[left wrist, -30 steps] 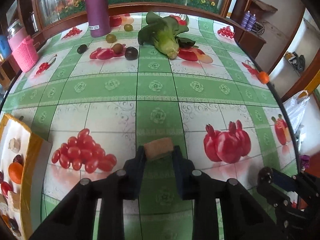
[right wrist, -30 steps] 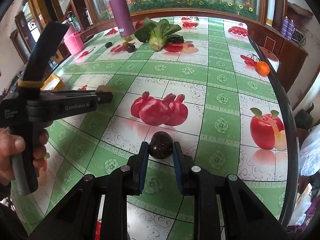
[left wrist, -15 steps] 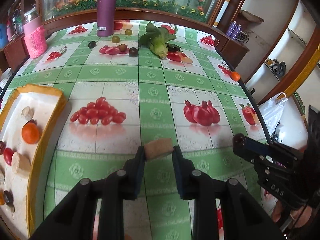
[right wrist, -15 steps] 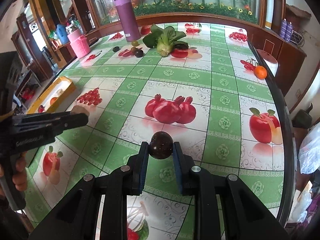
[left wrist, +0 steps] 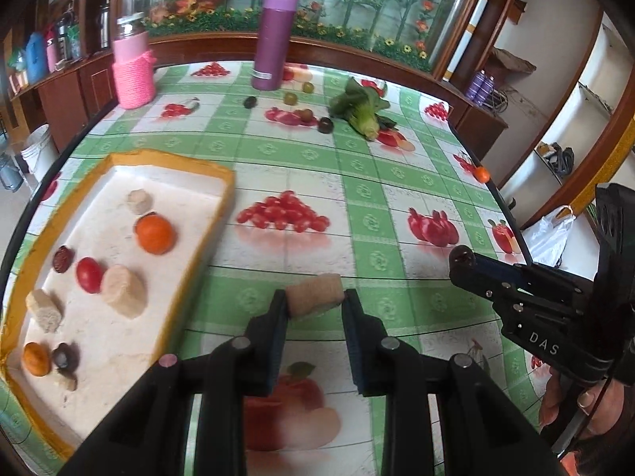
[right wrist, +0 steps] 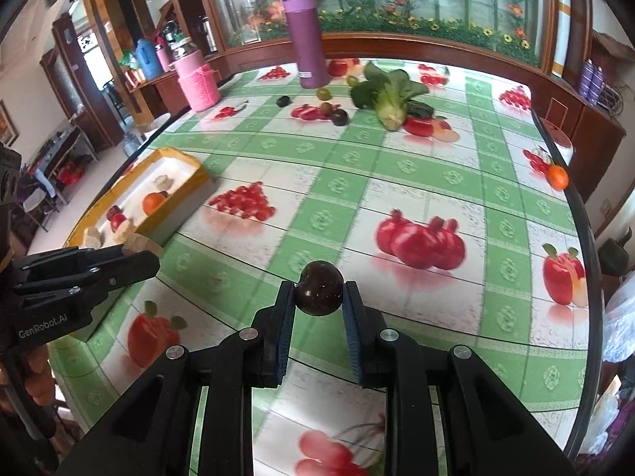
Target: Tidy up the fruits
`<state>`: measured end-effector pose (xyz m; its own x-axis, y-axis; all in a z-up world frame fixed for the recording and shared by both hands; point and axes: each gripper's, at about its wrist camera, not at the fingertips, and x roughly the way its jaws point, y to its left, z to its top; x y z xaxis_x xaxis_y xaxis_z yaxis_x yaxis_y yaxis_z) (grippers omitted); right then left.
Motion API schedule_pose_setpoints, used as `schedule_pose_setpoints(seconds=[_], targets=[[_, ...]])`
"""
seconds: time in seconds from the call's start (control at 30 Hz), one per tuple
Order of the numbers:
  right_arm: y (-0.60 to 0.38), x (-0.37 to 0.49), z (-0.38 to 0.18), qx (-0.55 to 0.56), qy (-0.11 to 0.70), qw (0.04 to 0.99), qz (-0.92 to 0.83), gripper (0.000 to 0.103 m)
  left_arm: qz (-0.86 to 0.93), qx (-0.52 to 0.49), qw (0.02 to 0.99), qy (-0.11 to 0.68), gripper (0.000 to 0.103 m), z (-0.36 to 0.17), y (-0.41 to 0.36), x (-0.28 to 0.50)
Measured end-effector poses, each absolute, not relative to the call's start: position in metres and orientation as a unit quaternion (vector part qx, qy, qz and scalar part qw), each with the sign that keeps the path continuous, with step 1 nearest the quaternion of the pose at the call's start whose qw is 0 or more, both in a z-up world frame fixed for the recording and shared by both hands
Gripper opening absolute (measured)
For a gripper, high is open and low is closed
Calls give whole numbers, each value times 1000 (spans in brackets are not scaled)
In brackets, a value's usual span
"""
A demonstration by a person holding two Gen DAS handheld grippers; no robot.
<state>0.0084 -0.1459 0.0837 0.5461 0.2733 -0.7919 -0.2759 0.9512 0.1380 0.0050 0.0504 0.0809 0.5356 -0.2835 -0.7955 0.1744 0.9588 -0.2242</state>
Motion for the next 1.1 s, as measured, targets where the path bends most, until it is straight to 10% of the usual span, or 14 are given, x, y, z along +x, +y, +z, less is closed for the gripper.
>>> schedule_pose_setpoints(seconds=[1.1], targets=[[62, 110, 68, -82, 464, 844, 256, 23, -44, -75, 866, 492, 30, 51, 213, -14]])
